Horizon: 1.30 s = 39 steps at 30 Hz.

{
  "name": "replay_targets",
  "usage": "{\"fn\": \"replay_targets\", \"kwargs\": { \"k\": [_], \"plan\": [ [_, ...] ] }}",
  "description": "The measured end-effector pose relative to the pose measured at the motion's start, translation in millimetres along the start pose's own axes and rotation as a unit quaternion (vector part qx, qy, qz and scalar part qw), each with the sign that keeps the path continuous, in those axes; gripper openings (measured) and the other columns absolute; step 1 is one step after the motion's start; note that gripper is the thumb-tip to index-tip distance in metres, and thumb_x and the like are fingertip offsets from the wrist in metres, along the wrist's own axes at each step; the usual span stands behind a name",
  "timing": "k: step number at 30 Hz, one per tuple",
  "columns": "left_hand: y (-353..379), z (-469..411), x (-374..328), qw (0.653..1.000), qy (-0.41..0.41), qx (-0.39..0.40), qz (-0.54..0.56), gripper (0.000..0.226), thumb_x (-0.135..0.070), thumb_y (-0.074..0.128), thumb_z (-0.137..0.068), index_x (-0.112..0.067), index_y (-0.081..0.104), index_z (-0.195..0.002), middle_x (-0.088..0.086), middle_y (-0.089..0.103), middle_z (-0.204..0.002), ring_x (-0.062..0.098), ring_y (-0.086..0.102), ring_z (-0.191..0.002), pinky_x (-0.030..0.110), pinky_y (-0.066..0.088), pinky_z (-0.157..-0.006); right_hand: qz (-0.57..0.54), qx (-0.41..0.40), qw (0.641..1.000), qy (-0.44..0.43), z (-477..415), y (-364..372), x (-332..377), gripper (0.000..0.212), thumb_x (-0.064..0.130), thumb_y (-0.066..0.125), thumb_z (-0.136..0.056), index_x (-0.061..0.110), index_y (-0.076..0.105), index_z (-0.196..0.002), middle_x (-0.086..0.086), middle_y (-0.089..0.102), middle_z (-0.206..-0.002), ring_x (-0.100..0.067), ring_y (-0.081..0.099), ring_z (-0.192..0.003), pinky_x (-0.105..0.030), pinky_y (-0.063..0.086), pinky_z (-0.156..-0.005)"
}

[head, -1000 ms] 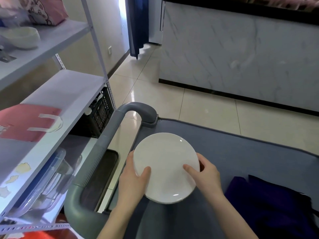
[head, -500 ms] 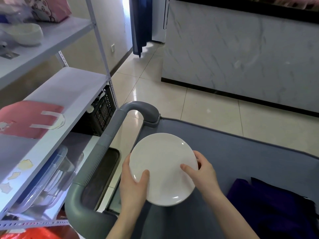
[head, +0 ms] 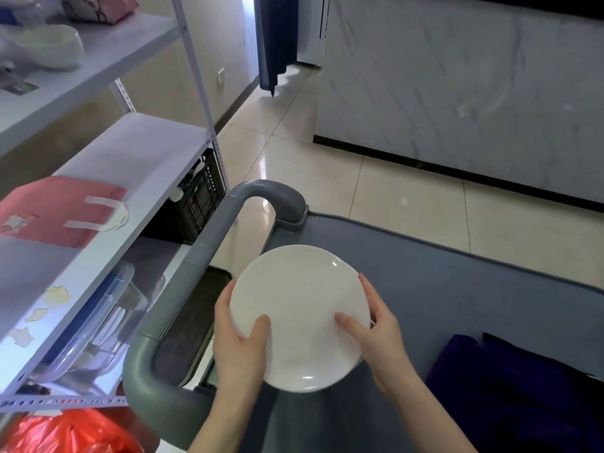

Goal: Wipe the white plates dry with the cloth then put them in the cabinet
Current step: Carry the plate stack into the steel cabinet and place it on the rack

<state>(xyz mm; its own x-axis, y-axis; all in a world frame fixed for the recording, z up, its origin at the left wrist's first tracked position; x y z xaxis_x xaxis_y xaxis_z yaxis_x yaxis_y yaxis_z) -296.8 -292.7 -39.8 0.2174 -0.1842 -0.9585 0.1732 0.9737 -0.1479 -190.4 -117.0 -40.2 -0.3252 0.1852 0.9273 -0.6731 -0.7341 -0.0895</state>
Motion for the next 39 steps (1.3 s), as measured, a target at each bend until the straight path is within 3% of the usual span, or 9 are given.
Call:
{"fn": "replay_targets", "kwargs": {
  "k": [4, 8, 14, 17, 21, 25, 29, 32, 39],
  "plan": [
    [-8, 3, -9, 0.998, 0.039, -0.014, -0.039, 0.074, -0.022, 0.058, -0.065, -0.067, 0.041, -0.121, -0.033, 0.052, -0.127, 0.003, 0.051, -0.12, 0.032, 0.042, -0.099, -0.003, -0.004, 1.0, -0.018, 9, 9, -3, 0.078, 0.013, 0.073, -0.083, 0.049, 0.039, -0.143, 0.023, 0.054, -0.135, -0.008, 0.054, -0.122, -0.037, 0.05, -0.099],
    [-16, 13, -13, 0.997, 0.049, -0.044, -0.036, 0.073, -0.021, 0.058, -0.066, -0.048, 0.044, -0.133, -0.026, 0.053, -0.13, 0.004, 0.05, -0.121, 0.041, 0.043, -0.106, -0.01, 0.015, 0.998, -0.055, 16, 10, 7, 0.072, 0.014, 0.07, -0.085, 0.054, 0.041, -0.138, 0.018, 0.05, -0.14, -0.012, 0.051, -0.126, -0.041, 0.048, -0.102],
    [-30, 57, -19, 0.994, 0.042, -0.102, 0.009, 0.063, -0.018, 0.067, -0.087, -0.053, 0.043, -0.133, -0.04, 0.051, -0.122, -0.003, 0.051, -0.117, 0.043, 0.046, -0.103, 0.02, 0.06, 0.992, -0.108, 36, 9, 26, 0.057, 0.017, 0.058, -0.096, 0.05, 0.04, -0.139, 0.013, 0.047, -0.142, -0.014, 0.049, -0.127, -0.041, 0.049, -0.101],
    [-45, 91, -19, 0.987, 0.05, -0.151, 0.008, 0.061, -0.016, 0.065, -0.09, -0.051, 0.043, -0.135, -0.057, 0.042, -0.109, -0.023, 0.045, -0.108, 0.033, 0.045, -0.096, 0.032, 0.107, 0.988, -0.111, 54, 11, 29, 0.057, 0.021, 0.059, -0.096, 0.057, 0.039, -0.136, 0.013, 0.044, -0.14, -0.014, 0.049, -0.123, -0.047, 0.048, -0.102],
    [-76, 150, -18, 0.967, 0.061, -0.243, 0.048, 0.058, -0.015, 0.065, -0.091, -0.054, 0.046, -0.13, -0.051, 0.049, -0.111, -0.028, 0.046, -0.103, 0.019, 0.042, -0.083, 0.03, 0.194, 0.972, -0.128, 93, 22, 32, 0.058, 0.021, 0.06, -0.095, 0.058, 0.039, -0.135, 0.017, 0.044, -0.135, -0.01, 0.049, -0.12, -0.049, 0.046, -0.105],
    [-116, 217, -9, 0.932, 0.081, -0.348, 0.068, 0.057, -0.012, 0.067, -0.089, -0.048, 0.051, -0.13, -0.027, 0.059, -0.124, -0.008, 0.055, -0.112, 0.019, 0.045, -0.087, 0.043, 0.292, 0.942, -0.157, 143, 43, 27, 0.059, 0.018, 0.061, -0.094, 0.049, 0.04, -0.139, 0.009, 0.045, -0.136, -0.015, 0.049, -0.122, -0.051, 0.045, -0.106],
    [-162, 288, 6, 0.885, 0.086, -0.453, 0.058, 0.055, -0.009, 0.066, -0.088, -0.04, 0.052, -0.13, -0.037, 0.059, -0.111, -0.017, 0.055, -0.101, 0.011, 0.046, -0.075, 0.073, 0.393, 0.896, -0.193, 205, 78, 16, 0.058, 0.015, 0.061, -0.092, 0.056, 0.043, -0.129, 0.003, 0.048, -0.131, -0.006, 0.051, -0.112, -0.034, 0.05, -0.09],
    [-196, 349, 22, 0.839, 0.064, -0.536, 0.066, 0.053, -0.007, 0.065, -0.089, -0.038, 0.051, -0.13, -0.047, 0.056, -0.105, -0.021, 0.054, -0.097, 0.023, 0.048, -0.083, 0.088, 0.478, 0.851, -0.2, 262, 108, 1, 0.059, 0.016, 0.06, -0.092, 0.058, 0.041, -0.13, 0.005, 0.048, -0.131, 0.002, 0.049, -0.108, -0.021, 0.044, -0.078],
    [-271, 495, 73, 0.716, 0.015, -0.69, 0.106, 0.055, -0.013, 0.066, -0.089, -0.045, 0.05, -0.131, -0.019, 0.06, -0.125, 0.014, 0.058, -0.114, 0.045, 0.052, -0.095, 0.133, 0.62, 0.735, -0.242, 418, 169, -47, 0.067, 0.009, 0.06, -0.091, 0.054, 0.037, -0.135, 0.011, 0.045, -0.138, -0.016, 0.045, -0.124, -0.04, 0.04, -0.105]
  ]
}}
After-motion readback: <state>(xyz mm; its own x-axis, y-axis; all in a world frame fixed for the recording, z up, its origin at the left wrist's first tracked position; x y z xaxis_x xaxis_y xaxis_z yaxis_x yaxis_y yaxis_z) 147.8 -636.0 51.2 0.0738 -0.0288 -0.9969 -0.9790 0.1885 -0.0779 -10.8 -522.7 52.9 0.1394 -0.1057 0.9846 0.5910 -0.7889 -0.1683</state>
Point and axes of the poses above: each hand's wrist, its own z-axis away from the middle knuckle, its own y-axis out of the palm, x = y × z, the point moved 3 cm from there along -z, towards the middle knuckle
